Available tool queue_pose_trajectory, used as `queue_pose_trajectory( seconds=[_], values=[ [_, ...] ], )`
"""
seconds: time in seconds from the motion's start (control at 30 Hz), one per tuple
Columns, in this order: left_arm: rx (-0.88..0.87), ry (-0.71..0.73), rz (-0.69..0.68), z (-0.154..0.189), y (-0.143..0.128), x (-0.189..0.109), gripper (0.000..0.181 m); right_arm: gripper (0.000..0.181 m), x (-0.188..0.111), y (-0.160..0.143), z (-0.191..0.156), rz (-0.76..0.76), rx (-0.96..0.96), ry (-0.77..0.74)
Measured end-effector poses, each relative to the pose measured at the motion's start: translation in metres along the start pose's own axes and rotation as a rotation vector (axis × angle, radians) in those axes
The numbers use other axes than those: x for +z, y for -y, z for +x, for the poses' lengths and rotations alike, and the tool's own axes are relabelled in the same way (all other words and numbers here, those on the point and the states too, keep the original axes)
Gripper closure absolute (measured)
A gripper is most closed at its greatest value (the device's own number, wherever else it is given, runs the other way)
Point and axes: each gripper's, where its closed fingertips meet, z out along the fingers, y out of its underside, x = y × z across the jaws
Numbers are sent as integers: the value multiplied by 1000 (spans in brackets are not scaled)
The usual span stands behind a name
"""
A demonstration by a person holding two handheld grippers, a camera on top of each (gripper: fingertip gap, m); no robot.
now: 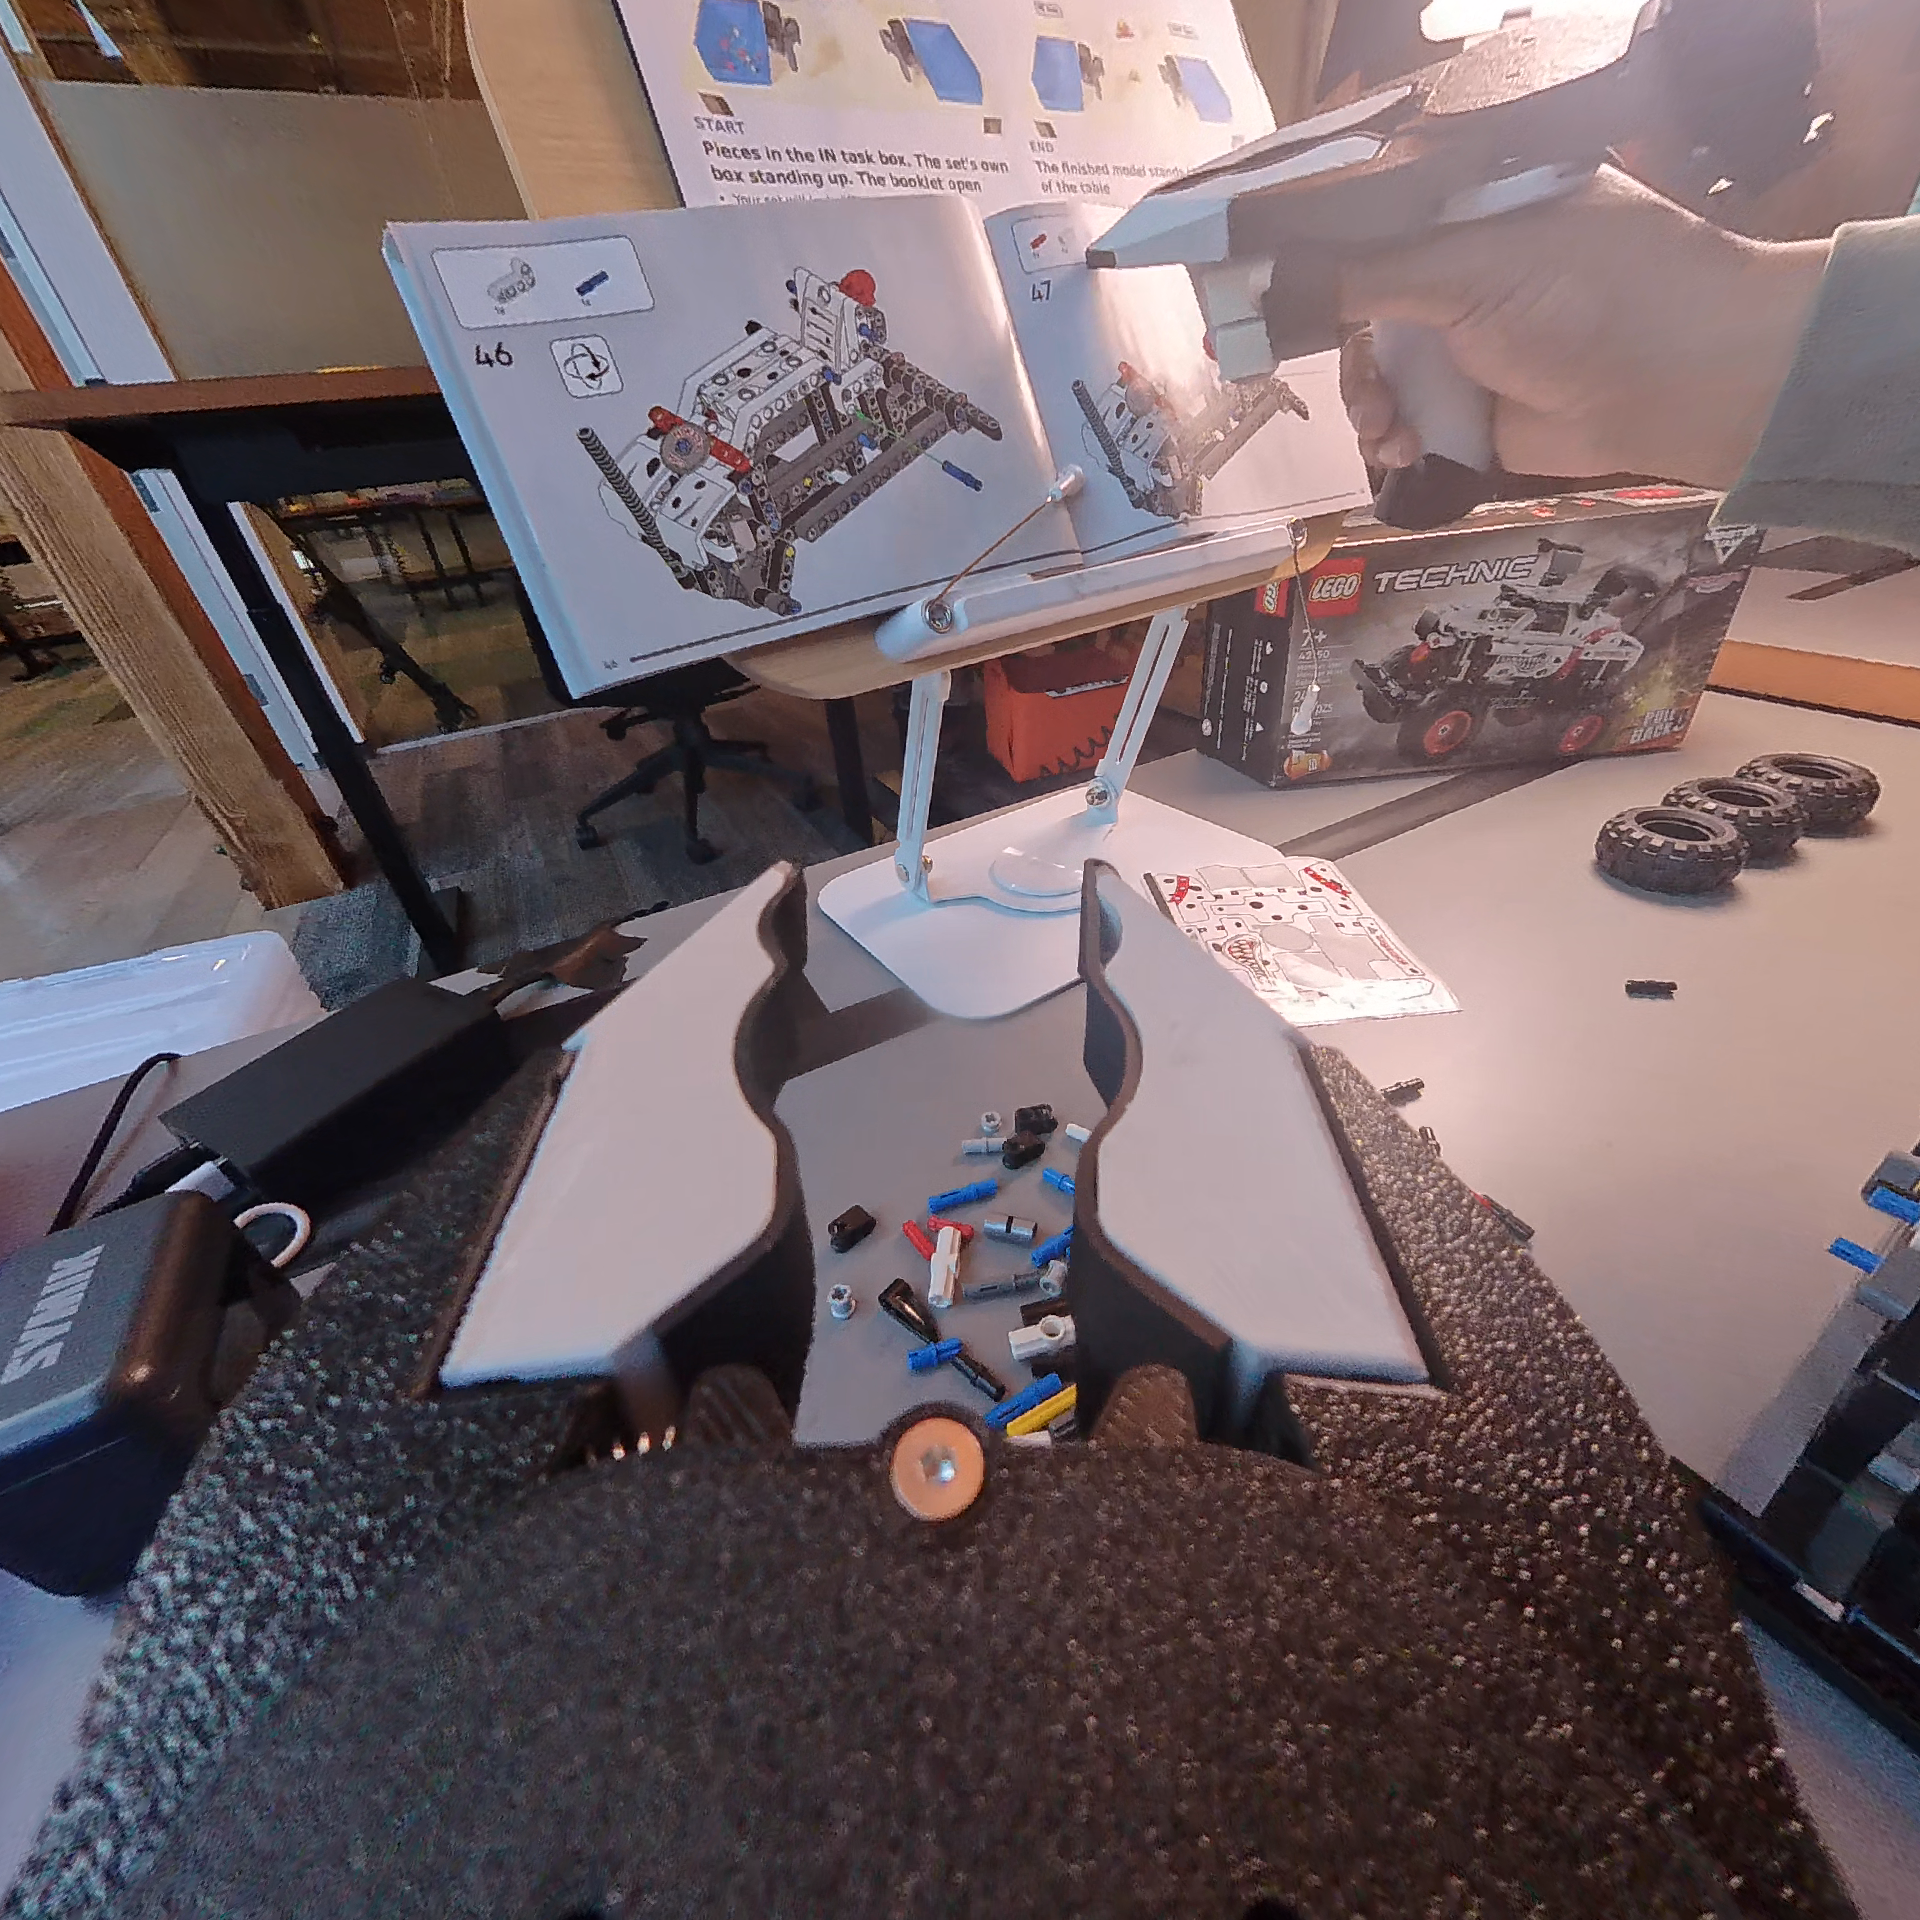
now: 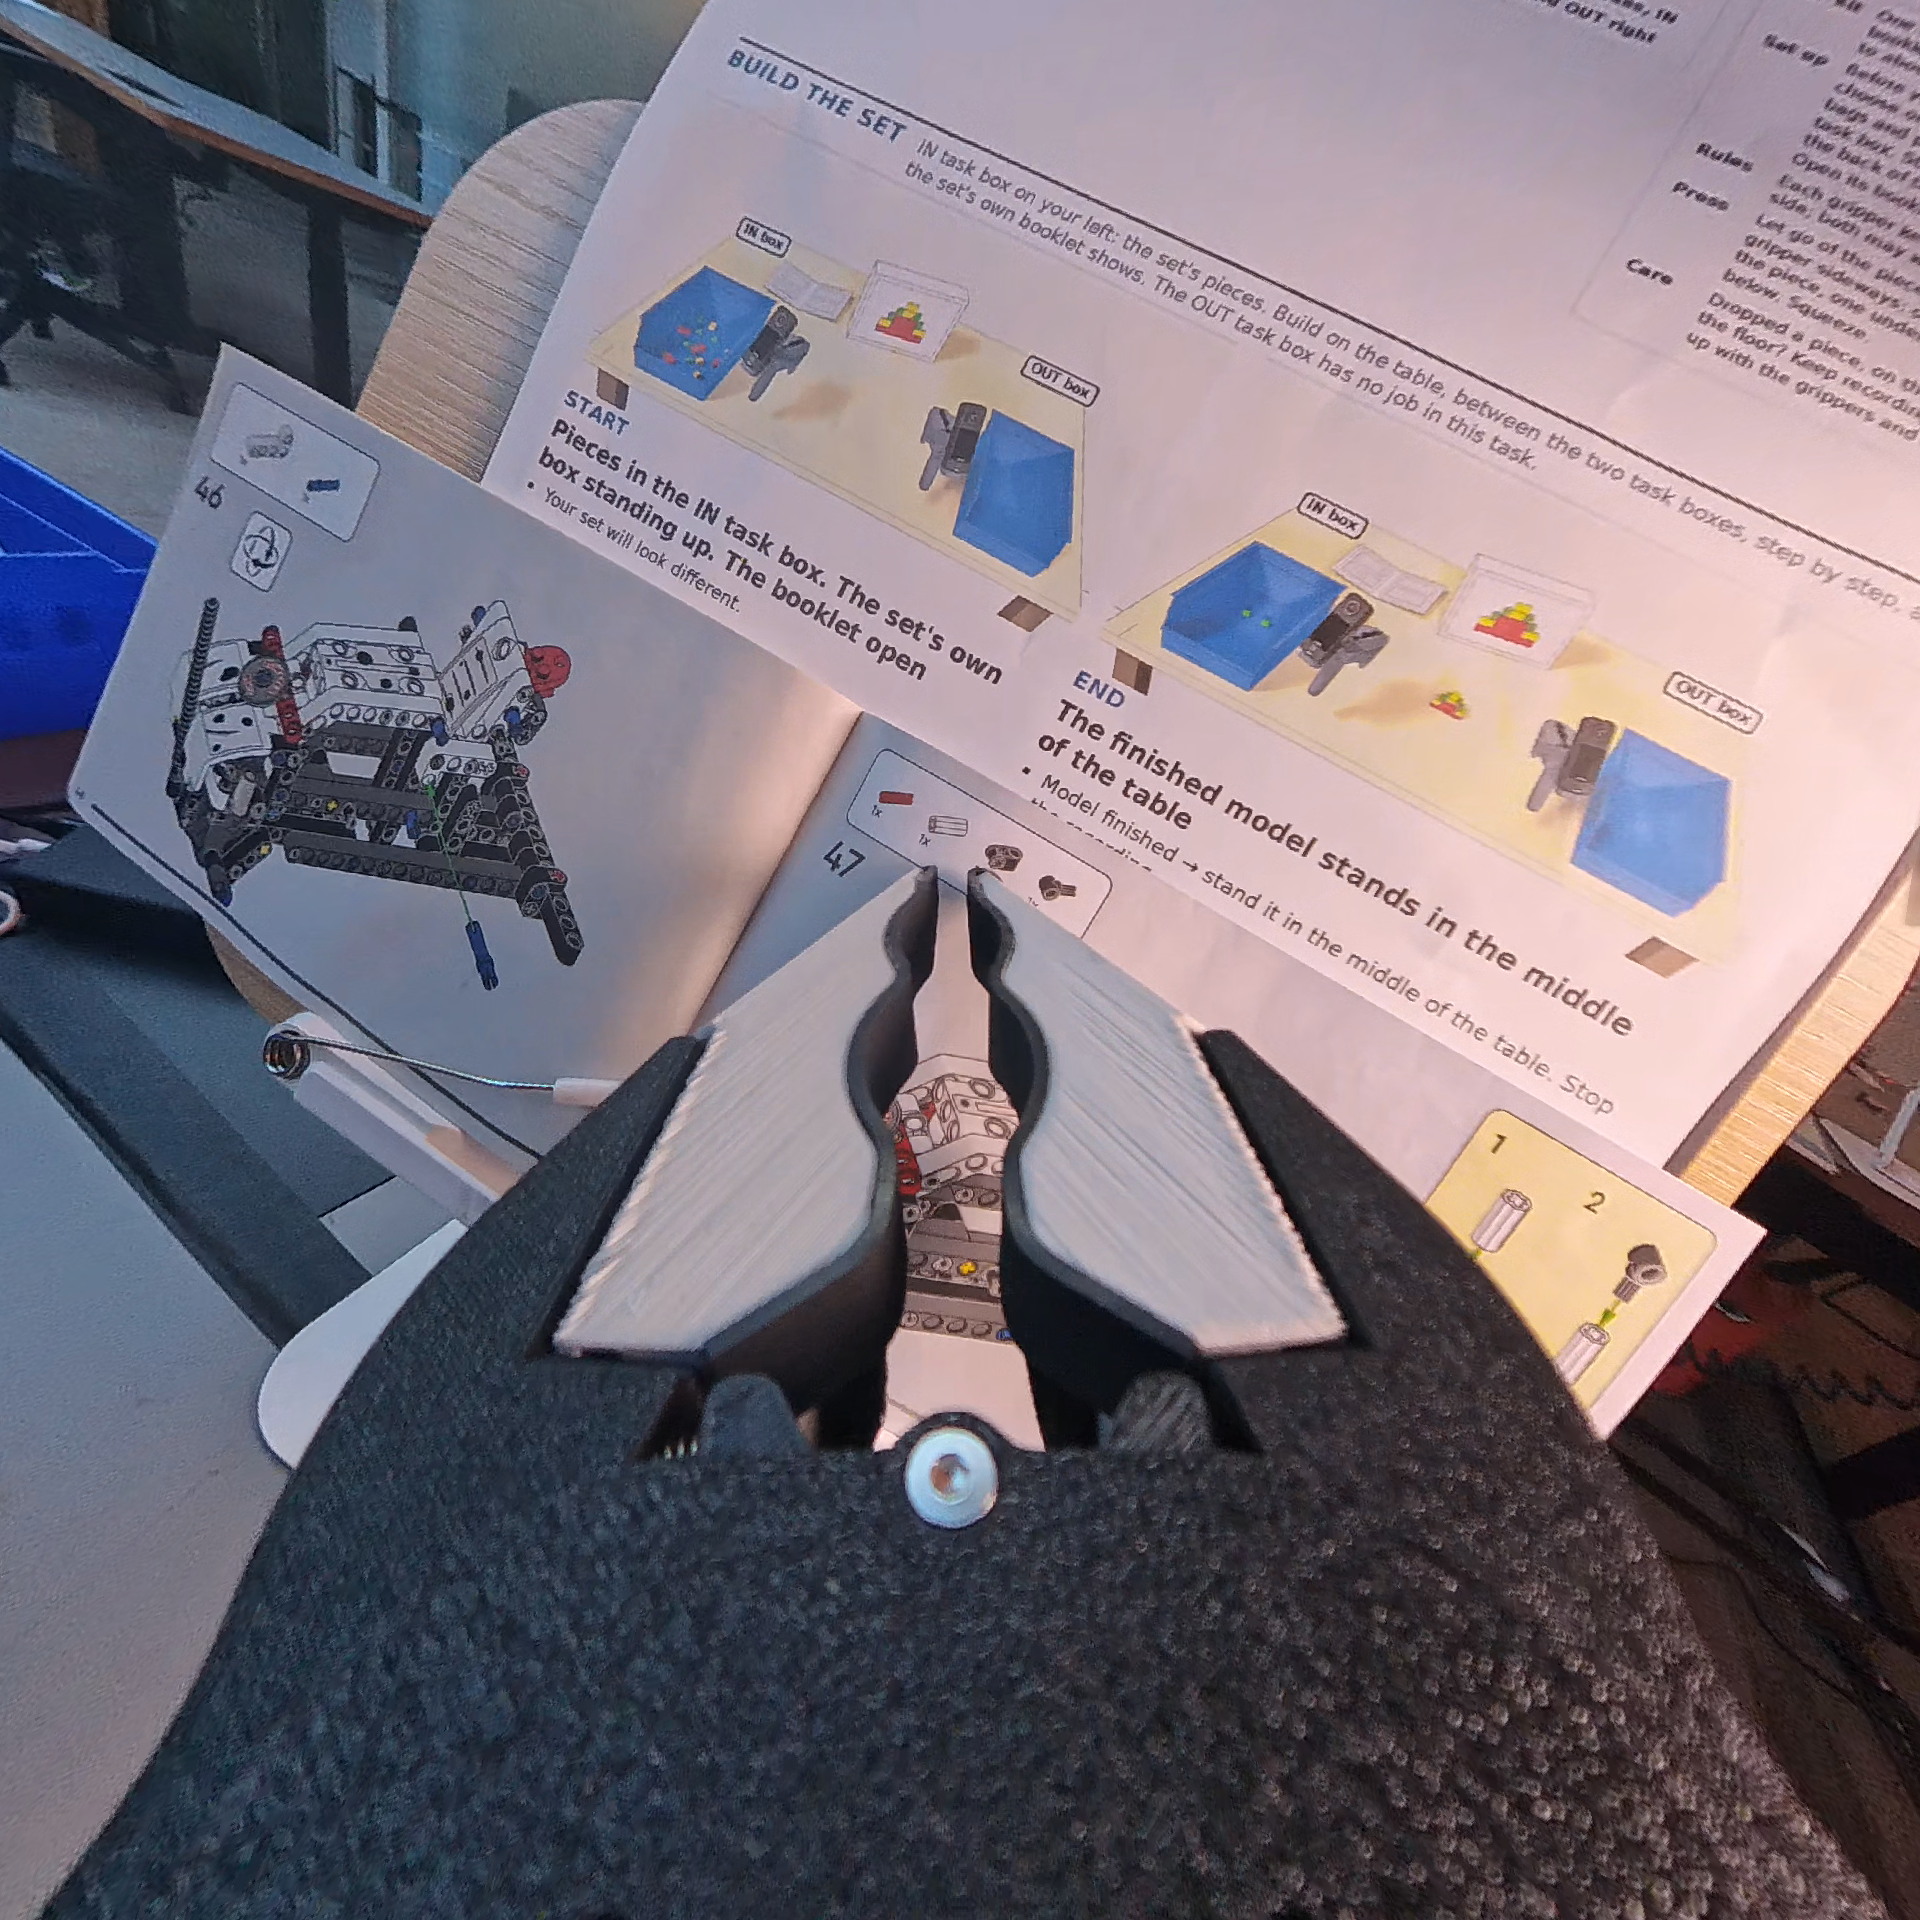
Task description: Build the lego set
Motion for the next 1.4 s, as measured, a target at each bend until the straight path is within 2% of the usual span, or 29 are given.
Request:
queue_pose_trajectory(
  seconds=[0.17, 0.27, 0.33, 0.4, 0.47, 0.57, 0.67, 0.77, 0.83, 0.93, 1.03, 1.2, 1.3, 1.4],
  values=[
    [7, 38, -11, -9, 0, -1, 129, 173, -9, 11, -4, 23, 22, 23],
    [-32, 56, -33, -16, -6, -1, 131, 167, -37, 27, -34, 56, 74, 160],
    [-43, 66, -55, -18, -10, 0, 132, 157, -72, 34, -73, 59, 110, 334],
    [-40, 74, -70, -20, -12, 0, 132, 143, -119, 33, -113, 41, 126, 502],
    [-37, 80, -87, -22, -15, -1, 133, 135, -170, 25, -142, 17, 124, 601],
    [-48, 84, -113, -25, -21, 0, 134, 130, -234, 1, -171, -29, 104, 647],
    [-65, 87, -162, -27, -33, 3, 135, 118, -270, -50, -186, -187, -59, 643],
    [-101, 51, -257, -25, -48, 5, 139, 118, -285, -101, -188, -363, -242, 665],
    [-117, 33, -304, -23, -57, 3, 143, 118, -290, -130, -189, -502, -294, 703],
    [-108, 26, -389, -21, -76, -1, 144, 129, -288, -125, -198, -496, -174, 750],
    [-166, 9, -404, -9, -89, -6, 147, 127, -295, -127, -207, -513, -107, 789],
    [-152, -22, -384, 9, -88, -12, 147, 119, -296, -154, -209, -527, -103, 733],
    [-140, -48, -408, 12, -87, -20, 146, 132, -291, -156, -206, -440, -102, 703],
    [-131, -102, -423, 19, -87, -23, 146, 132, -287, -155, -208, -376, -71, 716]
  ],
)
